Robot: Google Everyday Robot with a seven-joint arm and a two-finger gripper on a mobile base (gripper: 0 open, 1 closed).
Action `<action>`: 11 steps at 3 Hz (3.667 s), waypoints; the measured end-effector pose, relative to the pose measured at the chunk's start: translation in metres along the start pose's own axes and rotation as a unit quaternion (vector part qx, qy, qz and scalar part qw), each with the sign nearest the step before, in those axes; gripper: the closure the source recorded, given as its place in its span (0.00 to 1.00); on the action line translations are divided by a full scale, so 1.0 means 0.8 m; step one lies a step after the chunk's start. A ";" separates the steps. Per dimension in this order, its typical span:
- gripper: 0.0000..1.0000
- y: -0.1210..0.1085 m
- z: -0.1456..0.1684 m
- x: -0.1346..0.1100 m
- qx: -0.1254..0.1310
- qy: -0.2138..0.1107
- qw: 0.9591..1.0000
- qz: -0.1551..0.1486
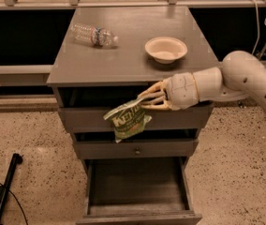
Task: Pick green jalapeno chip bag from bottom drawer and place on counter
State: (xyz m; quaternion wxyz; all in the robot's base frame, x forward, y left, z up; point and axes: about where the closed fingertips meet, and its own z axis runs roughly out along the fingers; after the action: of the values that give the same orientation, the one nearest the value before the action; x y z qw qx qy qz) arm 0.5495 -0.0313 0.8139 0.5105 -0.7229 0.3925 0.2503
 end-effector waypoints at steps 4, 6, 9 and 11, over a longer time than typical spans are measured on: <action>1.00 -0.204 -0.081 -0.077 0.101 0.048 0.993 0.044; 1.00 -0.275 -0.037 -0.031 0.111 0.083 0.984 0.114; 0.82 -0.311 -0.063 0.023 0.152 0.120 0.962 0.192; 0.36 -0.312 -0.064 0.024 0.153 0.121 0.961 0.194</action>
Offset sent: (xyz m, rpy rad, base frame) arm 0.0757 -0.0269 0.1376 0.0192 -0.0145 -0.1806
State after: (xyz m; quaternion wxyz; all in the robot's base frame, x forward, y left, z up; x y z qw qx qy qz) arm 0.7640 -0.0426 0.9524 0.5057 -0.5705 0.6179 0.1924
